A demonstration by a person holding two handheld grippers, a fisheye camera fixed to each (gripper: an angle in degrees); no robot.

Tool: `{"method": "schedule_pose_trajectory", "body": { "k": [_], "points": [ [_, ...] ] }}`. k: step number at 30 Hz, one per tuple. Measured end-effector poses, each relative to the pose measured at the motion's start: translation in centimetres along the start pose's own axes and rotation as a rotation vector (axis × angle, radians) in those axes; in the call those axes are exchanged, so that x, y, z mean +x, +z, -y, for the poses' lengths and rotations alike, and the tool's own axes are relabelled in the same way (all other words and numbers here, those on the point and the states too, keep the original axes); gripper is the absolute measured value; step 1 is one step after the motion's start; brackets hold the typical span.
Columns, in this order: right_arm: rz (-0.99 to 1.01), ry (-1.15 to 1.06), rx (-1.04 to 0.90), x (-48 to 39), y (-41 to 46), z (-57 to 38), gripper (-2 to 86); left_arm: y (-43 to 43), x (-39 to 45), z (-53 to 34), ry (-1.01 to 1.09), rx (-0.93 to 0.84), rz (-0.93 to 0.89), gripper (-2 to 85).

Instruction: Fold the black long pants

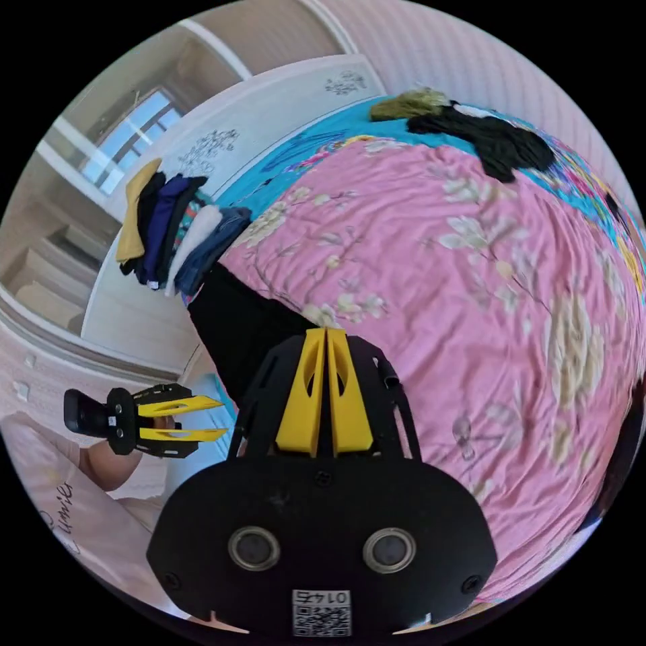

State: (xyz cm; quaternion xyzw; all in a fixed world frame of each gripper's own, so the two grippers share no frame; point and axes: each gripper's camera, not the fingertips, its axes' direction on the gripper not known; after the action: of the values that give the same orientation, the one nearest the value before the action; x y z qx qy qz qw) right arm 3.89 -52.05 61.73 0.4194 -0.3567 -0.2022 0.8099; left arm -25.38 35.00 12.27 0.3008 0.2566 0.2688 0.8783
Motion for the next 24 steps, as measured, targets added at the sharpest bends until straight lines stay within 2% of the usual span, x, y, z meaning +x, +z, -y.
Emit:
{"method": "schedule_pose_trajectory", "body": {
  "k": [2,6,8,11,14,18,24],
  "points": [
    [0.059,0.134,0.001,4.7,-3.2,-3.1,4.4,3.0,3.4,1.1,0.043,-0.008,-0.04,12.5],
    [0.069,0.175,-0.048,6.4,-5.4,-4.6,8.8,8.6,6.4,2.3,0.07,-0.124,-0.037,13.6],
    [0.063,0.172,-0.099,6.7,-5.7,-3.8,8.3,11.5,6.6,2.6,0.047,-0.209,0.087,8.4],
    [0.144,0.142,-0.163,6.9,-6.6,-2.5,3.5,12.2,5.9,3.9,0.012,-0.271,0.033,4.4],
    [0.156,0.106,-0.119,7.2,-10.4,-2.4,1.9,12.0,6.0,5.1,0.006,-0.299,0.022,2.4],
    [0.312,0.17,-0.02,10.4,-16.5,-4.2,1.1,11.0,8.2,6.9,0.074,-0.252,0.008,1.3],
    [0.192,0.212,0.061,14.0,-29.0,-11.3,0.9,10.3,15.4,11.0,0.186,-0.131,-0.204,1.4]
  ]
}}
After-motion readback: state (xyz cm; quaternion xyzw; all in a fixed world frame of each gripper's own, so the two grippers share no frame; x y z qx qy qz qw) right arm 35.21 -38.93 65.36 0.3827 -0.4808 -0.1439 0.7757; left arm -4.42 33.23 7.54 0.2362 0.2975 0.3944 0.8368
